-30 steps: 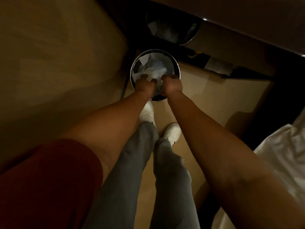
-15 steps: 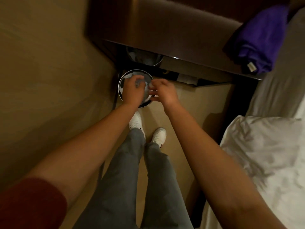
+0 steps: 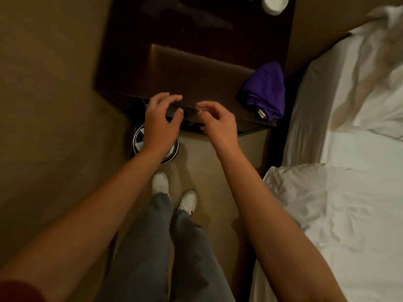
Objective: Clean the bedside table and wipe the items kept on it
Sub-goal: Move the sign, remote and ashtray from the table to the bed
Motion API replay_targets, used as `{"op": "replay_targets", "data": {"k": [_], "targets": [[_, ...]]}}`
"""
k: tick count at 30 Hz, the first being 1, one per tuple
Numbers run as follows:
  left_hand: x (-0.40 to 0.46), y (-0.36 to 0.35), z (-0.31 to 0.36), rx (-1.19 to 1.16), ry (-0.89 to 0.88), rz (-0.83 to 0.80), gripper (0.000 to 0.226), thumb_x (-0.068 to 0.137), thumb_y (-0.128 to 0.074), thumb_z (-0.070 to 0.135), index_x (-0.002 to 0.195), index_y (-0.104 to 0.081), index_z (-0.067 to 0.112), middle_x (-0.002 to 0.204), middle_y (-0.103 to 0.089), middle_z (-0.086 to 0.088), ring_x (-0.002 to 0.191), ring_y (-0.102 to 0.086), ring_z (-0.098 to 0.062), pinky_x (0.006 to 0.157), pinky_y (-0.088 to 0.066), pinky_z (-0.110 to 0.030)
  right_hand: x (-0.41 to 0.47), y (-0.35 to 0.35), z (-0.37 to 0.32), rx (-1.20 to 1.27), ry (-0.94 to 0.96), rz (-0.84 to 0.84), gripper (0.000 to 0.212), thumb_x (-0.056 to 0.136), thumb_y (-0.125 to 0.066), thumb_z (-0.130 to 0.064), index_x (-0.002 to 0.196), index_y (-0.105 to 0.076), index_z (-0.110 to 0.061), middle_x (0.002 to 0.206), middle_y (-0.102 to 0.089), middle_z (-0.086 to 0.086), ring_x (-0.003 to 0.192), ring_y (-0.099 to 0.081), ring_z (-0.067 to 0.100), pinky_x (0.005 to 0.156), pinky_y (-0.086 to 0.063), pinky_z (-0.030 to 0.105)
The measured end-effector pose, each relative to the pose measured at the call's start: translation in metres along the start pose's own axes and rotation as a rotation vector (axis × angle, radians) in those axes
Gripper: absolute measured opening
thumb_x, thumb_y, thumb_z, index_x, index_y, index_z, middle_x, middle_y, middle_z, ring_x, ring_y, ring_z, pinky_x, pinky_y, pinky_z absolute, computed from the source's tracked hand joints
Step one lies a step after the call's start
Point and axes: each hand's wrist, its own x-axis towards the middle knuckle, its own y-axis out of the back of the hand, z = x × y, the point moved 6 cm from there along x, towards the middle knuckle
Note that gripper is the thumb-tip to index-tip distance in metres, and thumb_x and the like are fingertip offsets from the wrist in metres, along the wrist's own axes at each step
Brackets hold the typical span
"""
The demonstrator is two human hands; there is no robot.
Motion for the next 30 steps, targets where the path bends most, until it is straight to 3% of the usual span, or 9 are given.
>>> {"op": "replay_targets", "data": {"k": [4, 7, 13, 20, 23, 30], "targets": [[0.016, 0.006, 0.015, -0.01, -0.002, 0.041, 0.072, 0.095, -0.066, 0.023, 0.156, -0.03, 0.033, 0.152, -0.043, 0.004, 0.136, -0.044, -0.012, 0.108, -0.042, -0.029, 0.006, 0.016, -0.019, -0.058, 0.071, 0.012, 0.027, 0.093, -0.069, -0.016, 0.118, -0.073, -0.027, 0.105, -0.073, -0.01, 0.091, -0.067, -0.001, 0.087, -0.06, 0.035], [0.044, 0.011, 0.026, 0.006, -0.038, 0.065, 0.079, 0.094, -0.066, 0.03, 0.159, -0.021, 0.035, 0.153, -0.041, 0.005, 0.133, -0.046, -0.01, 0.106, -0.042, -0.029, 0.013, 0.027, -0.036, -0.106, 0.128, 0.027, 0.036, 0.093, -0.07, -0.019, 0.126, -0.068, -0.032, 0.116, -0.068, -0.014, 0.097, -0.063, -0.006, 0.085, -0.054, 0.021], [0.102, 0.02, 0.031, 0.035, -0.109, 0.048, 0.072, 0.094, -0.063, 0.037, 0.156, -0.026, 0.041, 0.155, -0.036, 0.004, 0.131, -0.047, -0.013, 0.106, -0.05, -0.038, 0.045, 0.032, -0.065, -0.18, 0.136, 0.083, 0.045, 0.092, -0.072, -0.02, 0.135, -0.062, -0.033, 0.135, -0.062, -0.01, 0.117, -0.062, 0.009, 0.101, -0.055, 0.039], [0.148, 0.034, 0.015, 0.077, -0.1, -0.011, 0.06, 0.094, -0.066, 0.031, 0.149, -0.043, 0.034, 0.157, -0.035, 0.002, 0.14, -0.043, -0.019, 0.11, -0.047, -0.046, 0.076, 0.011, -0.077, -0.148, 0.077, 0.105, 0.046, 0.091, -0.075, -0.022, 0.131, -0.061, -0.039, 0.135, -0.061, -0.011, 0.118, -0.061, 0.006, 0.102, -0.056, 0.041], [0.166, 0.04, 0.008, 0.108, -0.079, 0.004, 0.055, 0.094, -0.068, 0.029, 0.146, -0.05, 0.029, 0.157, -0.035, -0.001, 0.139, -0.044, -0.022, 0.109, -0.048, -0.046, 0.089, 0.003, -0.079, -0.142, 0.056, 0.096, 0.047, 0.09, -0.076, -0.019, 0.132, -0.061, -0.035, 0.136, -0.062, -0.007, 0.118, -0.062, 0.01, 0.102, -0.056, 0.044], [0.209, 0.042, 0.011, 0.228, -0.121, 0.052, 0.051, 0.094, -0.067, 0.028, 0.143, -0.053, 0.026, 0.156, -0.038, -0.004, 0.138, -0.042, -0.023, 0.104, -0.037, -0.025, 0.132, -0.005, -0.092, -0.143, 0.062, 0.065, 0.047, 0.088, -0.077, -0.017, 0.131, -0.064, -0.029, 0.133, -0.064, -0.005, 0.115, -0.066, 0.015, 0.099, -0.057, 0.047]]}}
